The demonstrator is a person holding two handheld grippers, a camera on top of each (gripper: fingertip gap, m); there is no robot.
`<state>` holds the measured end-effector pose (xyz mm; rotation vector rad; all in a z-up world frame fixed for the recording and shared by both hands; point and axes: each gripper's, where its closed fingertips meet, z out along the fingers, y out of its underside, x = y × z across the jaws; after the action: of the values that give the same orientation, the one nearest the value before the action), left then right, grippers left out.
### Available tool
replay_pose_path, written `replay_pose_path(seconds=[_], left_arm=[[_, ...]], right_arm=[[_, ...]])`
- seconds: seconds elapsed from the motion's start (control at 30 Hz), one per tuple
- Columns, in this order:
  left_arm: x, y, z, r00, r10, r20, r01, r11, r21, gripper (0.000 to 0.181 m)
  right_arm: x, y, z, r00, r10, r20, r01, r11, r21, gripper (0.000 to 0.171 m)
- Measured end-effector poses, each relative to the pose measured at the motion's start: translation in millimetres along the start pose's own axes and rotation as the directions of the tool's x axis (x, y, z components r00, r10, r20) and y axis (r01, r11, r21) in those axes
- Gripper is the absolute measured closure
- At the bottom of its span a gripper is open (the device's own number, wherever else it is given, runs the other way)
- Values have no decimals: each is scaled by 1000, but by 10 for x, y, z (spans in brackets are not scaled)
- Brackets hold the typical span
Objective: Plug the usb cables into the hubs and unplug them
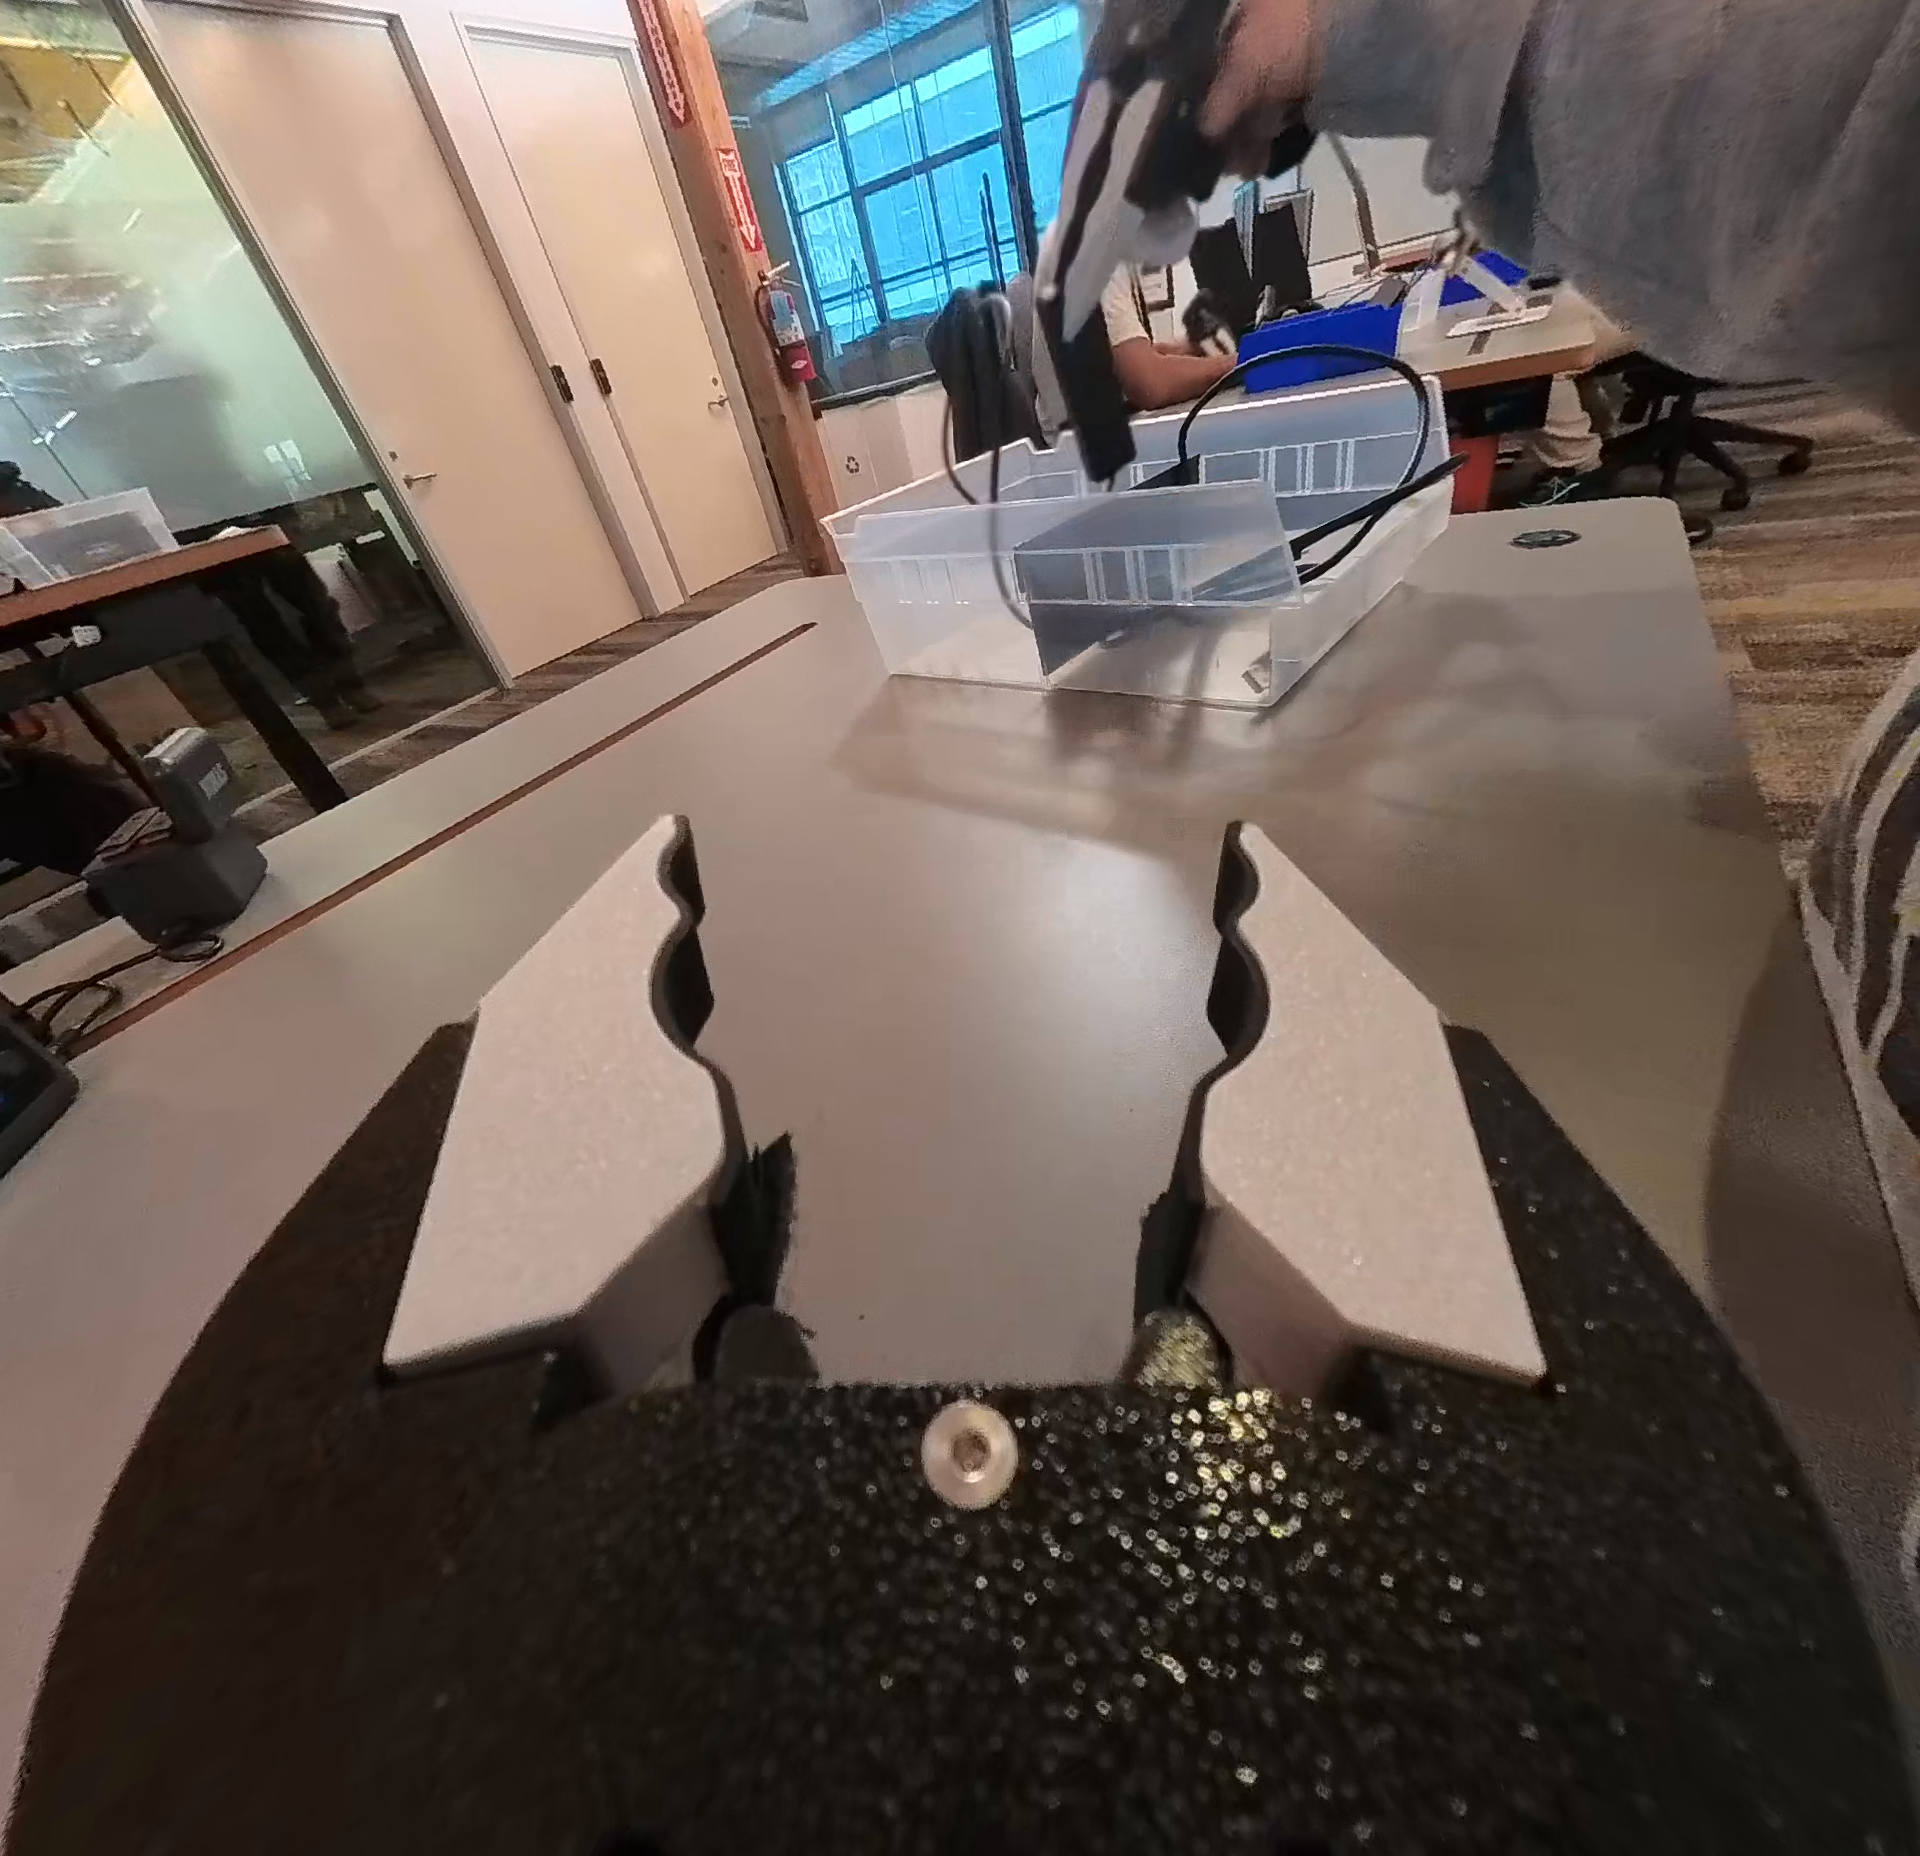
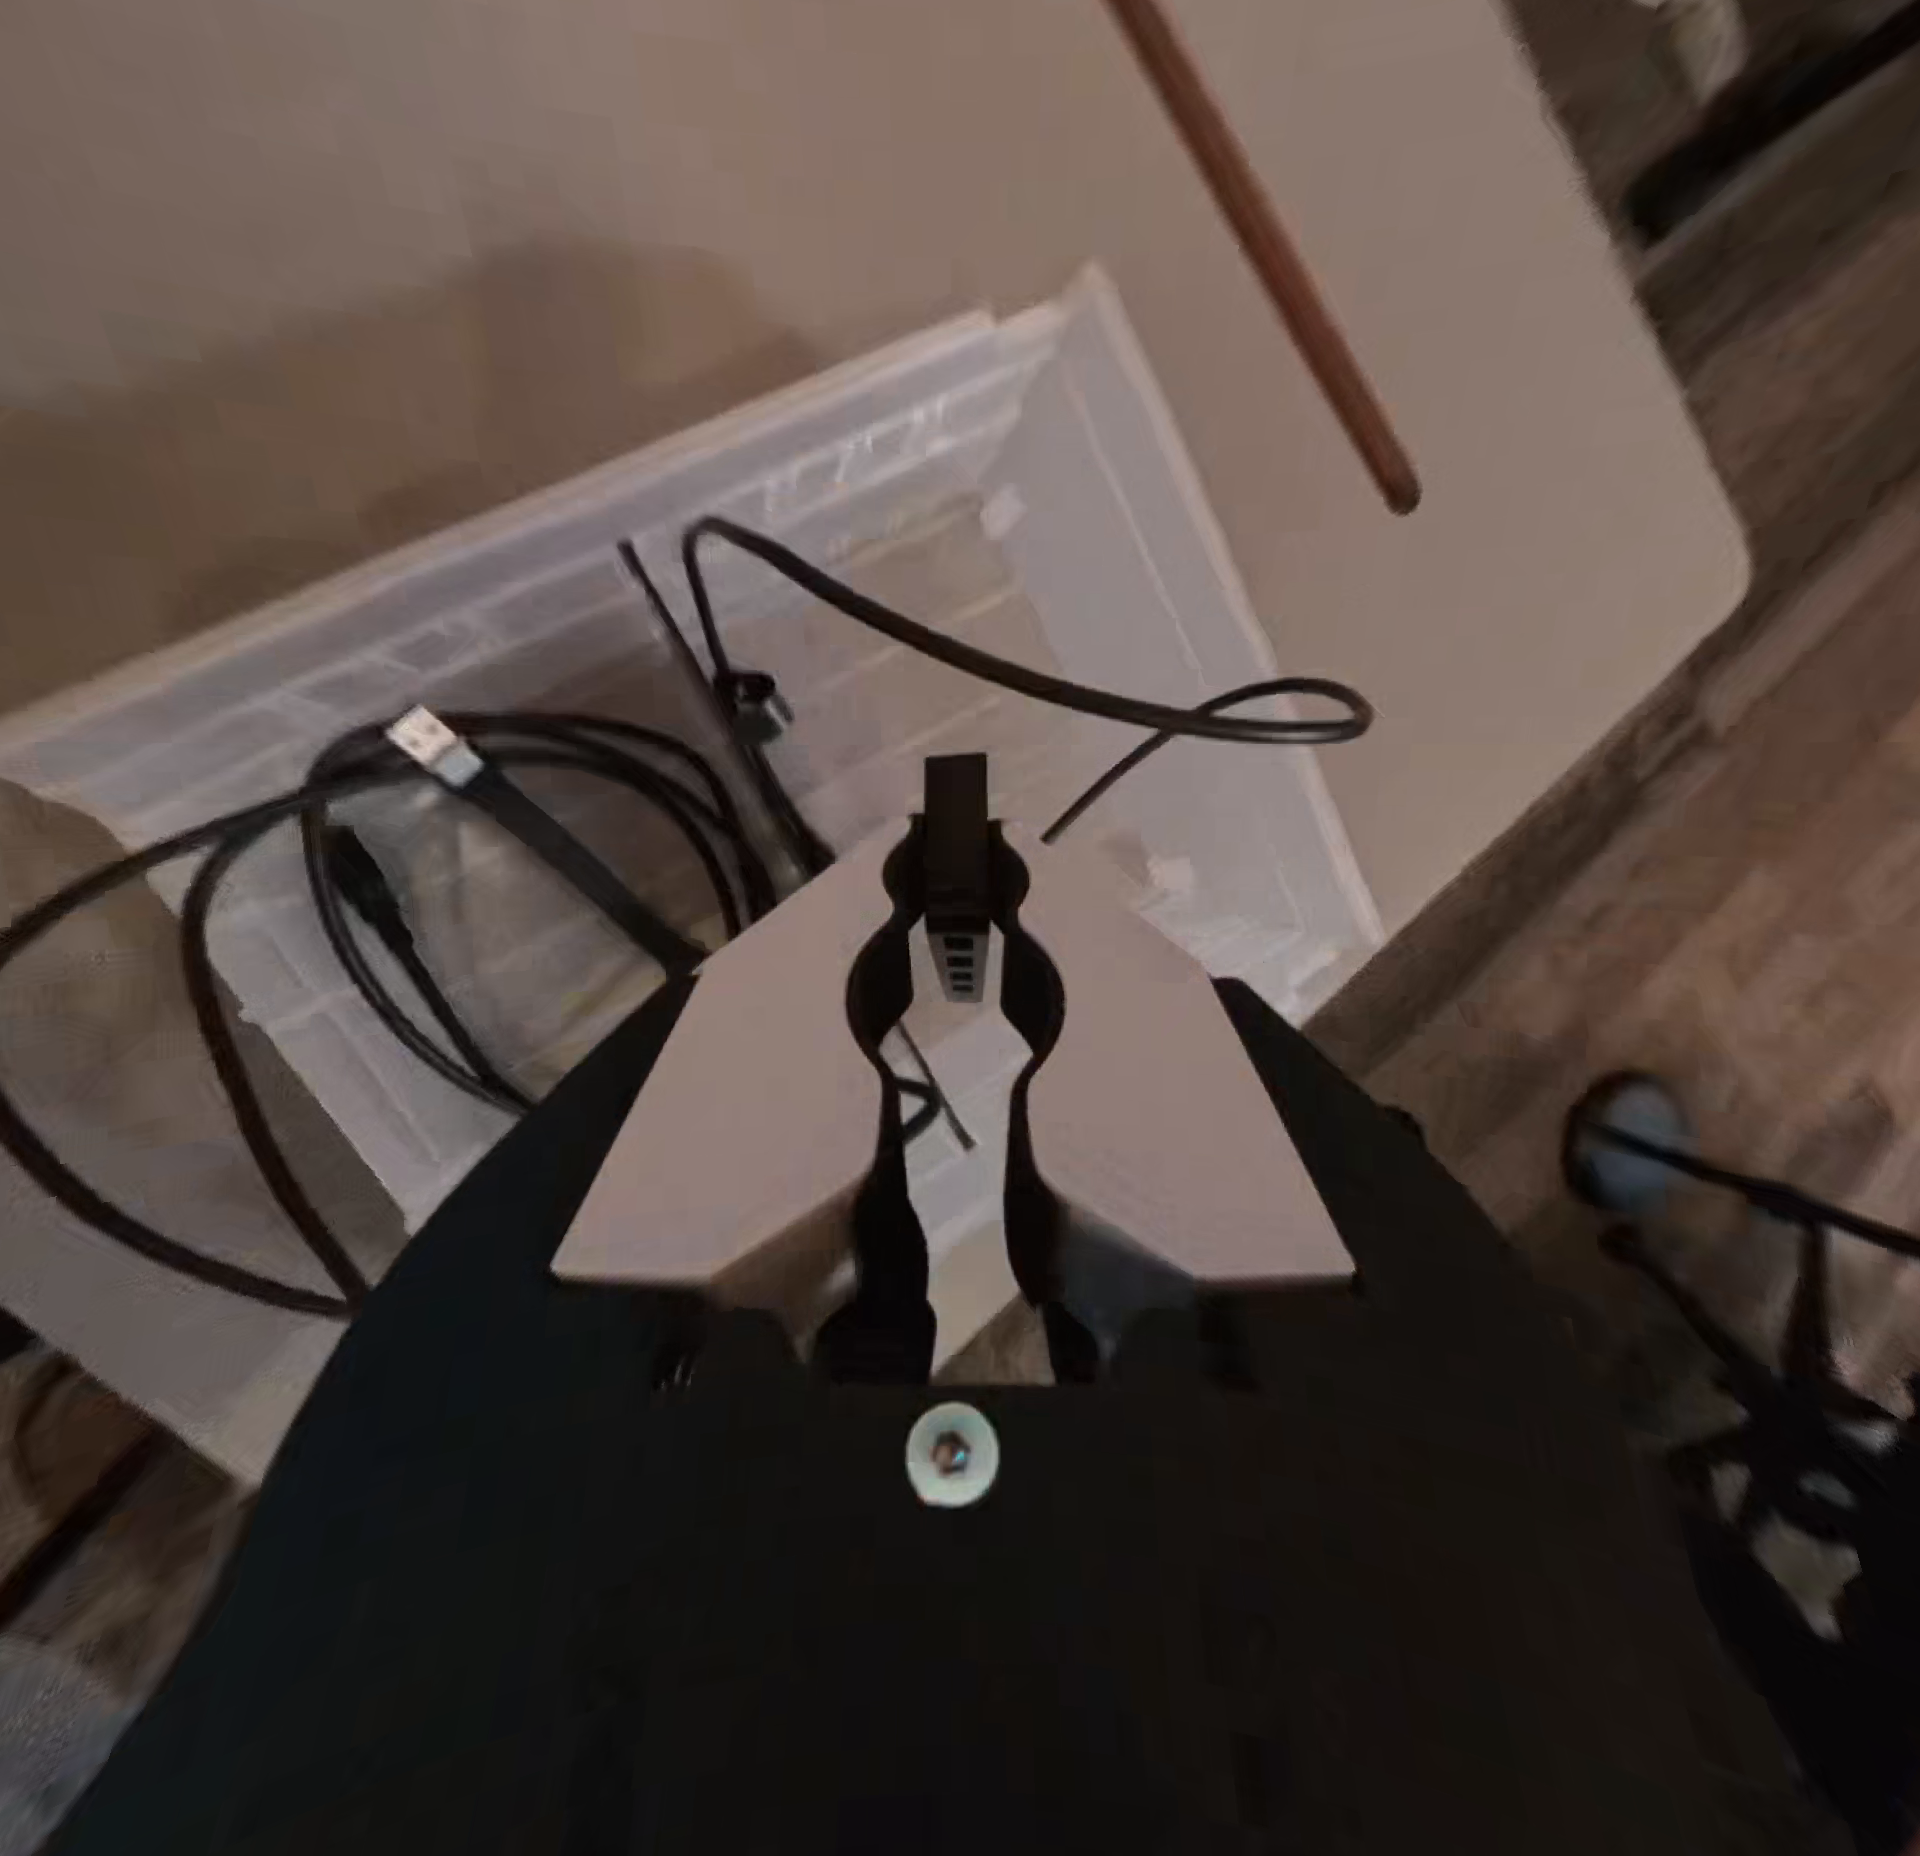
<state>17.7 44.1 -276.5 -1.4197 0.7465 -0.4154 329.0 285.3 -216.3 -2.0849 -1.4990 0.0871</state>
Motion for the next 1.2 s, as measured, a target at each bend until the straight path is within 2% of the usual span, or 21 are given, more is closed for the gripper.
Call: replay_pose_path(seconds=[0.1,0.17,0.3,0.37,0.43,0.63,0.77,0.9,1.0,1.07,1.13,1.2], left_arm=[[-5,19,4,1000,0,2,0,1000,-9,85],[-2,29,8,1000,0,0,0,1000,-14,86],[3,47,15,1000,2,-4,-2,1000,-23,87],[6,54,15,1000,2,-6,-2,1000,-25,88],[6,52,10,1000,0,-7,-1,1000,-24,89],[6,48,10,1000,-11,-13,10,1000,-24,90],[21,64,24,1000,-4,-17,3,999,-37,91],[0,63,23,1000,2,-1,-2,999,-39,91],[-40,51,14,1000,-2,20,2,999,-34,93],[-71,42,5,999,-1,38,2,1000,-30,93],[-112,27,-10,998,5,64,-4,1000,-24,94],[-178,12,-35,995,8,104,-7,1000,-16,93]], right_arm=[[-5,206,266,997,-65,44,74,963,-259,162],[11,235,432,992,-109,64,124,927,-354,163],[2,112,754,992,-84,95,115,918,-380,157],[-19,91,801,993,-40,109,81,912,-402,134],[-10,141,757,996,-18,90,57,890,-453,121],[-47,286,307,999,-42,-13,30,865,-501,120],[-14,275,-70,990,-59,-127,-7,885,-465,120],[67,-227,-534,907,-130,-399,33,970,-242,121],[-229,-818,-834,833,-93,-545,129,991,29,119],[-676,-1247,-921,839,-4,-545,189,940,283,120],[-1296,-1627,-866,906,57,-420,199,818,539,119],[-1814,-1875,-720,951,74,-301,170,690,704,117]])
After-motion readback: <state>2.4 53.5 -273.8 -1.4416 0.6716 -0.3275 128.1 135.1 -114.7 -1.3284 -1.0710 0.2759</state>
